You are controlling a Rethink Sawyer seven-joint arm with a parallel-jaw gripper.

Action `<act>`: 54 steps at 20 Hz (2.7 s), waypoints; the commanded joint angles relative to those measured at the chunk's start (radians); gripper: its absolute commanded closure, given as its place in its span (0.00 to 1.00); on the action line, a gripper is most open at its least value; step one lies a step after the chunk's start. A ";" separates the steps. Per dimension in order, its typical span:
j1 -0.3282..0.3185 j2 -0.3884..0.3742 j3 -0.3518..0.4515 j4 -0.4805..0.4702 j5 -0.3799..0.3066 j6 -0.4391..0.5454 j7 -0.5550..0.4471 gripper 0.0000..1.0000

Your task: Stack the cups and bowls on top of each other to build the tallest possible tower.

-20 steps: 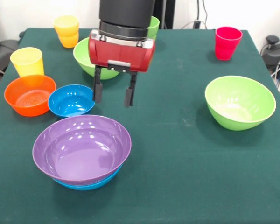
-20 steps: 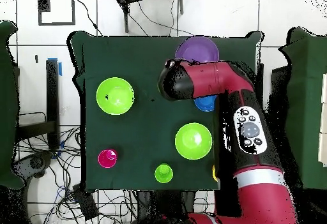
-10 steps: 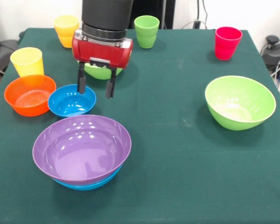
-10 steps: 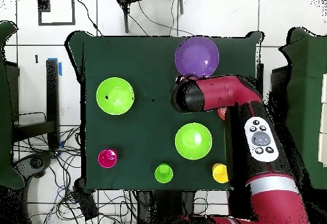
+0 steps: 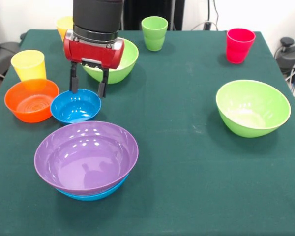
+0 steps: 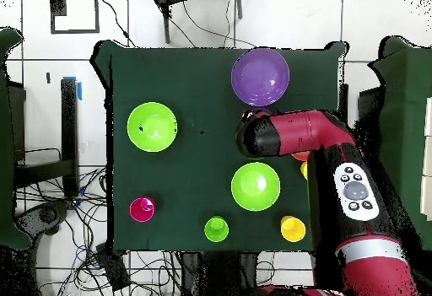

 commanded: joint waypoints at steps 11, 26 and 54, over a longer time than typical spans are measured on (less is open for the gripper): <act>0.004 0.137 0.042 0.004 -0.136 -0.043 -0.138 0.00; -0.027 0.176 0.055 -0.025 -0.158 -0.054 -0.180 0.00; -0.042 0.230 0.075 -0.068 -0.216 -0.075 -0.189 0.00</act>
